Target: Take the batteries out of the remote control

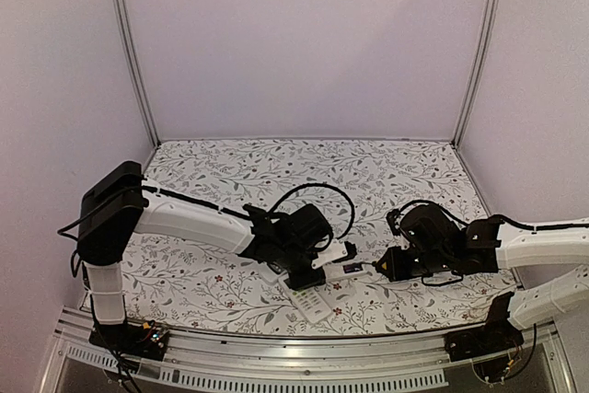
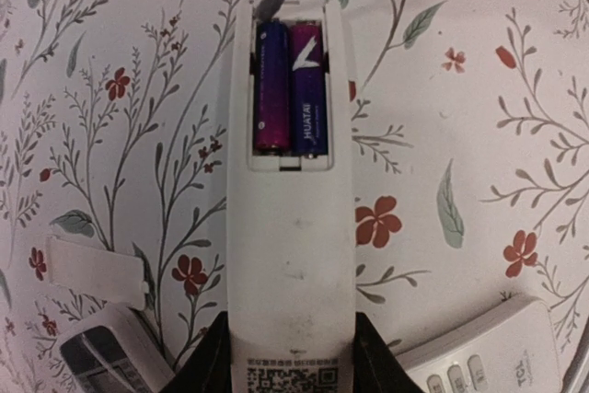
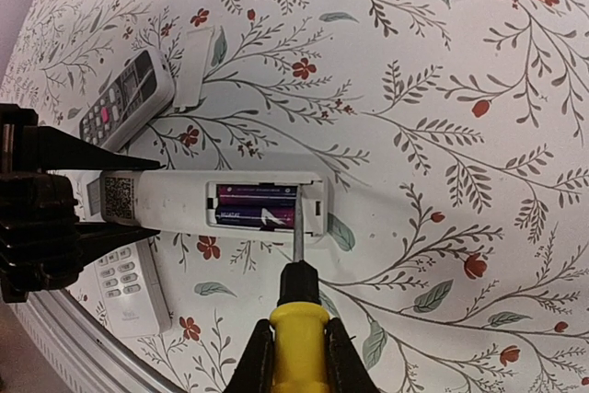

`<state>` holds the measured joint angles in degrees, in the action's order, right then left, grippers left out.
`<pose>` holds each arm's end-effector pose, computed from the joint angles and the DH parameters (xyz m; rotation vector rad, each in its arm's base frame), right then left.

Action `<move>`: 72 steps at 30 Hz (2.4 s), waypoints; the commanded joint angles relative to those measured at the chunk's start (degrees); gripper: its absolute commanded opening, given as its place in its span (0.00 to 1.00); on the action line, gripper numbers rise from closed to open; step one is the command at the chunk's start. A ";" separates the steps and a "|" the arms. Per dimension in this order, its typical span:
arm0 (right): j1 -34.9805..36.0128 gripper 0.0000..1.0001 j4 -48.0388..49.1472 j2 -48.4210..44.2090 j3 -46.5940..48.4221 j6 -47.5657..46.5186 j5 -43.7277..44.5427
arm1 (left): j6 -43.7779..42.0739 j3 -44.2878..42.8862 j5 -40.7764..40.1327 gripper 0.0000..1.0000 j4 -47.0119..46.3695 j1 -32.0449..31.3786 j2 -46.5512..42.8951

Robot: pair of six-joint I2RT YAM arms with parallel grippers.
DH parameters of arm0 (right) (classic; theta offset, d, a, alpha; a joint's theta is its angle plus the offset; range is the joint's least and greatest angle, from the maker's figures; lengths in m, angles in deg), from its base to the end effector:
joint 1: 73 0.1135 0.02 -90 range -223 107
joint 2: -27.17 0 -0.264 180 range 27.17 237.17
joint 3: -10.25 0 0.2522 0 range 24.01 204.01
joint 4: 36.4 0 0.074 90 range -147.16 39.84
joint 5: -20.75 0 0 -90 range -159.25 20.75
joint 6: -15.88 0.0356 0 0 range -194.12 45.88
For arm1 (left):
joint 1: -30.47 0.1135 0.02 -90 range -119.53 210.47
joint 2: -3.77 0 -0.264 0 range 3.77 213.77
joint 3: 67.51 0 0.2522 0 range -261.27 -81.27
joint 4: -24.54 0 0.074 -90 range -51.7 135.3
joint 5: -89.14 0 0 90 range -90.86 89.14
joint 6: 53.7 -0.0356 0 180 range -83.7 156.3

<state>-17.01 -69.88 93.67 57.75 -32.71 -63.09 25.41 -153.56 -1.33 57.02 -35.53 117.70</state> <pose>0.1261 0.1801 0.1867 -0.2800 2.5592 0.5654 0.1647 -0.3691 0.1416 1.6526 2.0864 -0.3161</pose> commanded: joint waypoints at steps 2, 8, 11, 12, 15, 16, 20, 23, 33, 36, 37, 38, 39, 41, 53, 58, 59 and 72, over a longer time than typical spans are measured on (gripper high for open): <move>0.35 0.00 -3.36 -0.49 1.07 0.68 1.64 | -0.46 0.13 -1.19 0.00 2.85 -0.84 2.27; 0.35 0.00 -3.40 -0.58 1.12 0.67 1.42 | -0.44 0.05 -1.20 0.00 2.90 -0.84 2.39; 0.36 0.00 -3.06 -0.20 0.92 0.65 1.23 | -0.43 0.01 -1.29 0.00 2.90 -0.80 2.36; 0.35 0.00 -2.96 -0.09 0.87 0.54 1.16 | -0.42 0.04 -1.29 0.00 2.92 -0.80 2.35; 0.35 0.00 -2.54 0.50 0.65 0.54 1.18 | -0.44 0.05 -1.29 0.00 2.91 -0.87 2.44; 0.35 0.00 -2.44 0.67 0.59 0.59 1.07 | -0.44 0.05 -1.29 0.00 2.91 -0.86 2.40; 0.35 0.00 -2.25 1.41 0.62 0.60 1.21 | -0.47 0.09 -1.29 0.00 2.91 -0.89 2.44; 0.35 0.00 -2.20 1.98 0.54 0.65 1.06 | -0.52 0.05 -1.29 0.00 2.90 -0.88 2.36; 0.18 0.00 1.79 1.14 -0.98 1.38 -4.80 | -0.60 0.05 -1.29 0.00 2.93 -0.93 2.65; -0.82 0.00 5.71 -0.26 -2.92 1.78 -9.82 | -0.68 0.05 -1.29 0.00 2.99 -0.94 2.62; -1.23 0.00 7.16 -1.08 -3.60 1.99 -11.13 | -0.63 0.05 -1.29 0.00 3.00 -0.89 2.62; -1.70 0.00 8.77 -1.63 -4.42 2.12 -12.65 | -0.62 0.02 -1.33 0.00 2.99 -0.89 2.61; -2.19 0.00 10.14 -2.27 -5.21 2.37 -14.22 | -0.62 0.04 -1.37 0.00 2.99 -0.89 2.61; -3.22 0.00 12.86 -3.82 -6.55 2.78 -16.96 | -0.62 0.05 -1.35 0.00 2.99 -0.91 2.66; -4.83 0.00 21.23 -8.99 -9.15 4.21 -25.96 | -0.51 -0.39 -2.32 0.00 3.38 -0.89 3.57; -4.82 0.00 21.13 -8.93 -9.23 4.38 -26.00 | -0.53 -0.48 -2.79 0.00 3.47 -0.86 3.83; -4.83 0.00 20.98 -9.00 -9.22 4.45 -25.84 | -0.52 -0.55 -3.05 0.00 3.46 -0.74 3.99; -4.81 0.00 3.23 -8.88 -3.12 -0.33 -11.90 | -1.43 0.33 -2.29 0.00 2.17 -0.56 2.58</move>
<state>-21.99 -58.52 83.94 50.43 -29.63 -81.70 25.38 -154.92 -4.83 56.89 -35.55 119.49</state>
